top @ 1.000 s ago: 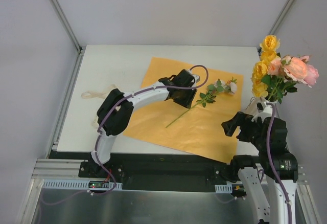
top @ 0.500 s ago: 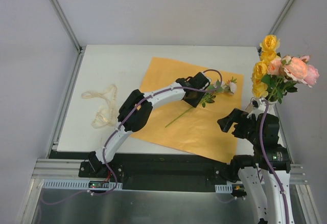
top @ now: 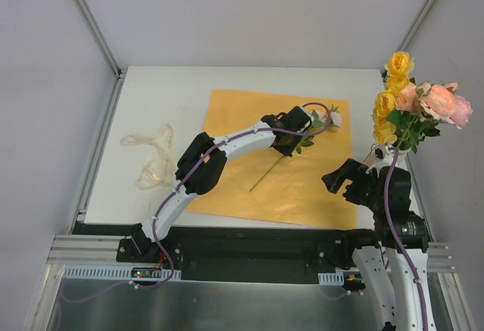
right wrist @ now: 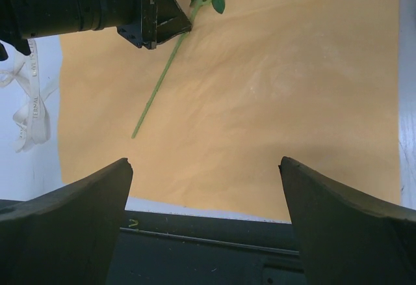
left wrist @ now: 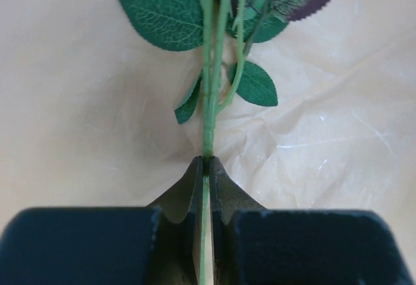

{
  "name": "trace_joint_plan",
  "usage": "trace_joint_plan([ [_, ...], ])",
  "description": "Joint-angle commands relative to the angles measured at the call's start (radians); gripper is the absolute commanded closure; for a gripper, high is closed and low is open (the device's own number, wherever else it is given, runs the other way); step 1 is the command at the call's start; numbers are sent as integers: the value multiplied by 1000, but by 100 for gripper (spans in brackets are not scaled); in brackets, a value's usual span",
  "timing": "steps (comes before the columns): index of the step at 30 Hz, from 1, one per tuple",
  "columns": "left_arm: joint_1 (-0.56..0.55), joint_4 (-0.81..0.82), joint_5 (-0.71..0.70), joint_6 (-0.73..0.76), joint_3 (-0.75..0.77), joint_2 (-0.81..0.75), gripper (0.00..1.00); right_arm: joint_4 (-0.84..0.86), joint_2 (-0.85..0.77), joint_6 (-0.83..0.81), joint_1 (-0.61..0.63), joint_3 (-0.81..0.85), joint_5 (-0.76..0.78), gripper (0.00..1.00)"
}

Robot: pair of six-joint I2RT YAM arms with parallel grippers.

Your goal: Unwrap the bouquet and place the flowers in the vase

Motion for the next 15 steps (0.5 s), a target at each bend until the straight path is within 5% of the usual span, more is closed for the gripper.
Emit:
trace_joint_plan([
  [1,-10,-36,-32,25,51,-108,100,41,28,58,-2,11,8,0],
  [8,-10,-39,-38,-46,-12,-294,100,69,82,142,-4,41,-29,0],
  [15,-9,-34,-20,-86,-222,-527,100,202,148,412,4,-2,-66,8],
])
